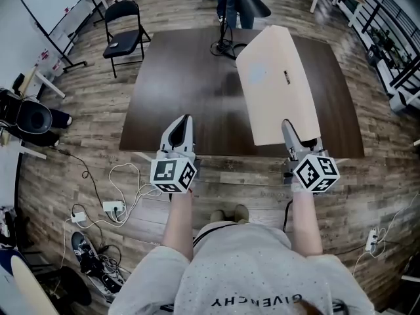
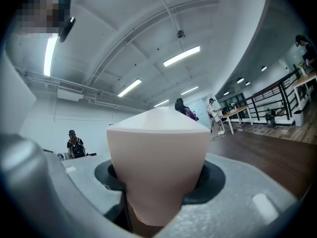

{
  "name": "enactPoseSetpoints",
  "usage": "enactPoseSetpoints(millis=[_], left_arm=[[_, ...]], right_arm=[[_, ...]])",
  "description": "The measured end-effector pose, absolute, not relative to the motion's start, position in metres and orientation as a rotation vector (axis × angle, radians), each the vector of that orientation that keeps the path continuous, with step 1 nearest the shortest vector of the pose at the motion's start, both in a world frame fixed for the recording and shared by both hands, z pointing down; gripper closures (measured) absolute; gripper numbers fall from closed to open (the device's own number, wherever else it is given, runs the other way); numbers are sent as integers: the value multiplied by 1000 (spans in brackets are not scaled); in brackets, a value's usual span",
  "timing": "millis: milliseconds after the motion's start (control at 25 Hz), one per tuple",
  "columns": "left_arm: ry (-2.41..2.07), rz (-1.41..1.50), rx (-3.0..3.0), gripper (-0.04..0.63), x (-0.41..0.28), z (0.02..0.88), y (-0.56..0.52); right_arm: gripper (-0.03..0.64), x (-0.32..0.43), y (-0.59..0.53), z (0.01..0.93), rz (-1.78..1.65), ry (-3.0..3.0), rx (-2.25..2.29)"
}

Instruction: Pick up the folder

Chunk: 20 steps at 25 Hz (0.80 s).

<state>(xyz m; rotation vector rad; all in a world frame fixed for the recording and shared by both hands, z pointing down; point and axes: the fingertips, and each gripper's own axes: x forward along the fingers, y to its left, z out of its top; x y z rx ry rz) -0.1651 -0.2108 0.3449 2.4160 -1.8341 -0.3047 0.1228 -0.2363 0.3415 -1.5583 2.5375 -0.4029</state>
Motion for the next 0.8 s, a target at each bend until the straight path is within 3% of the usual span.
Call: enactPoseSetpoints(millis=[800], left_arm=[[-1818,-278,2402,597,-161,357,-223]], right_arm=[[342,126,-249,353,-451,2525,-1571]])
